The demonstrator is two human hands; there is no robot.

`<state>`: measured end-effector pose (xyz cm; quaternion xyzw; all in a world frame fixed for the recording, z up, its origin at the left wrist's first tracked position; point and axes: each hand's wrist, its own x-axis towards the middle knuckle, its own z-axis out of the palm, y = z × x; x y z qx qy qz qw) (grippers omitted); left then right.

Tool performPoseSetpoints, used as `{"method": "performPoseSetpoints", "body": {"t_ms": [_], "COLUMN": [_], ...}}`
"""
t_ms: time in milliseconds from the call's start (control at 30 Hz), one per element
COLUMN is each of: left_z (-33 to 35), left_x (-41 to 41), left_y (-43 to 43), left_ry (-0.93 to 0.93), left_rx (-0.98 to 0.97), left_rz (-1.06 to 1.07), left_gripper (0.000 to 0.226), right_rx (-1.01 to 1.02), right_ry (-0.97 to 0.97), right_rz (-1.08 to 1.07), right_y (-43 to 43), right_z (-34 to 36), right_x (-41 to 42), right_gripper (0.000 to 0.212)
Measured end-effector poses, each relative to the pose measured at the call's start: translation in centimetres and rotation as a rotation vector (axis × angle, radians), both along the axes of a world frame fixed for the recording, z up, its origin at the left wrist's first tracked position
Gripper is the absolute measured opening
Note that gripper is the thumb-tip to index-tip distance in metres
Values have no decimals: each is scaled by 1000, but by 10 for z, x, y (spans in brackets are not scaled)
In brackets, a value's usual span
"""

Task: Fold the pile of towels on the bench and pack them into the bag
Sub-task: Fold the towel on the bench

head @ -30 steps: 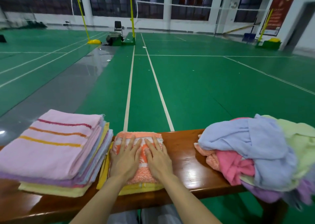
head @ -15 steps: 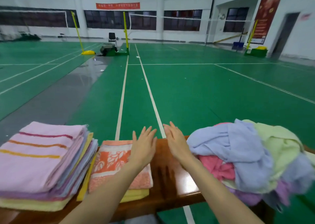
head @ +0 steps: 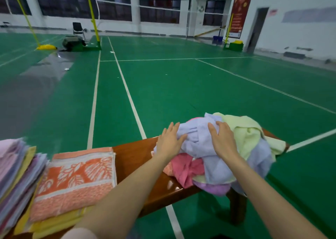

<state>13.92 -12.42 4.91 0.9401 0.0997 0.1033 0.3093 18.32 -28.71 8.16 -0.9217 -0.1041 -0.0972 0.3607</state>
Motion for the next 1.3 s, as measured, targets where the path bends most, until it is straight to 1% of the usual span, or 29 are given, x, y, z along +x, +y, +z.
{"method": "performPoseSetpoints", "body": {"t_ms": [100, 200, 233, 267, 300, 333, 433, 467, 500, 533, 600, 667, 733, 800, 900, 967, 1033, 1133, 1233, 1300], "left_z": [-8, -8, -6, -4, -3, -2, 1, 4, 11, 18, 37, 54, 70, 88, 108, 114, 112, 100, 81, 63], "left_x": [-1, -4, -4, -4, -5, -6, -17, -22, -28, -33, -45, -62, -82, -107, -141, -163, -183, -211, -232, -238], "left_y": [6, 11, 14, 17, 19, 21, 27, 30, 34, 40, 56, 73, 92, 112, 145, 169, 192, 220, 233, 238], "left_ry": [102, 169, 166, 167, 157, 140, -7, -65, -116, -156, -221, -282, -353, -444, -543, -527, -499, -423, -261, -168], "left_rx": [-31, -18, -65, -129, -165, -175, -225, -276, -330, -359, -354, -356, -397, -413, -352, -273, -181, -103, -11, 55], "left_rz": [-14, 45, 72, 87, 89, 101, 144, 132, 104, 73, 21, 12, 51, 99, 151, 186, 229, 327, 414, 435], "left_gripper": [68, 78, 78, 73, 62, 49, 15, 13, 19, 19, 12, 12, 16, 18, 14, 11, 12, 13, 25, 24], "right_rx": [-2, -30, -18, 12, 59, 101, 165, 204, 266, 351, 528, 668, 736, 749, 754, 705, 603, 507, 522, 568], "right_ry": [35, 15, 22, 42, 73, 97, 80, 56, 37, 23, 16, 44, 94, 130, 193, 223, 224, 201, 214, 274], "right_rz": [4, -52, -78, -99, -113, -115, -105, -97, -81, -59, -28, 2, 66, 150, 244, 289, 315, 287, 184, 155], "right_y": [-3, -2, -2, -2, -2, -2, 1, 3, 6, 9, 20, 37, 60, 85, 119, 138, 155, 174, 184, 185], "right_z": [-13, -15, -14, -12, -11, -8, 2, 7, 13, 18, 31, 44, 55, 62, 66, 63, 55, 42, 28, 19], "right_x": [-3, -6, -5, -5, -4, -4, -8, -11, -14, -16, -20, -25, -34, -46, -63, -72, -81, -91, -90, -86], "right_gripper": [57, 73, 78, 80, 78, 72, 45, 40, 37, 36, 36, 31, 25, 27, 29, 34, 42, 49, 55, 58]}}
